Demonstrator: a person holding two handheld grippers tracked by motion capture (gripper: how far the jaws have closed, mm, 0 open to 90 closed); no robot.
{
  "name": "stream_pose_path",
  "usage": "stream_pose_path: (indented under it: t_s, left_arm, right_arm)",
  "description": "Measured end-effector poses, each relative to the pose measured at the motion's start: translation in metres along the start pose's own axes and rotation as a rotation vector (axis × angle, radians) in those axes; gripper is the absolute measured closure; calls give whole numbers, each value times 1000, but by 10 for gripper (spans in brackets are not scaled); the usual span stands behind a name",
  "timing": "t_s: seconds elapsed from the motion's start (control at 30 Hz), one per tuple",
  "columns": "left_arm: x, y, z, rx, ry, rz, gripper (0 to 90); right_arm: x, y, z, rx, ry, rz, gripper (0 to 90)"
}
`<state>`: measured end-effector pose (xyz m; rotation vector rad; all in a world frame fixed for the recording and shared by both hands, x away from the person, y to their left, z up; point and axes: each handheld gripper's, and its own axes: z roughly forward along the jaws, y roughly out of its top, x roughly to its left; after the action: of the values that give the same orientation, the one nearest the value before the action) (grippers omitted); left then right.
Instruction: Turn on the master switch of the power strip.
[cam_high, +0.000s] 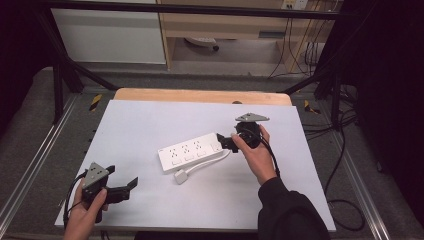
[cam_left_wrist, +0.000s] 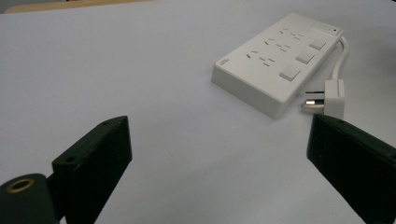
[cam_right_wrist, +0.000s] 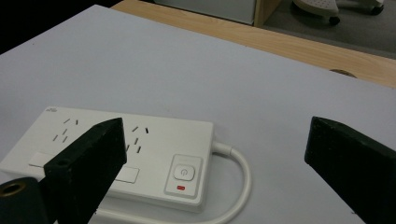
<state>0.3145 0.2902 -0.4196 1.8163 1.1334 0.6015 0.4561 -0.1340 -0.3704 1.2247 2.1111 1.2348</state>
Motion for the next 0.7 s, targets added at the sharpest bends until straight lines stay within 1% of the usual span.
stream_pose_path:
  t_s: [0.2, 0.33, 0.43, 0.7]
  left_arm:
    - [0, 0, 0, -1, 0, -5, 66]
    - [0, 0, 0, 0, 0, -4, 66]
    - [0, 0, 0, 0, 0, -5, 66]
    - [0, 0, 0, 2, 0, -5, 66]
  right_arm:
    - [-6, -2, -10, -8, 6, 8, 55]
    - [-10, -3, -16, -14, 3, 7, 59]
    - [-14, -4, -21, -18, 0, 16, 62]
    - [-26, -8, -36, -52, -10, 32, 62]
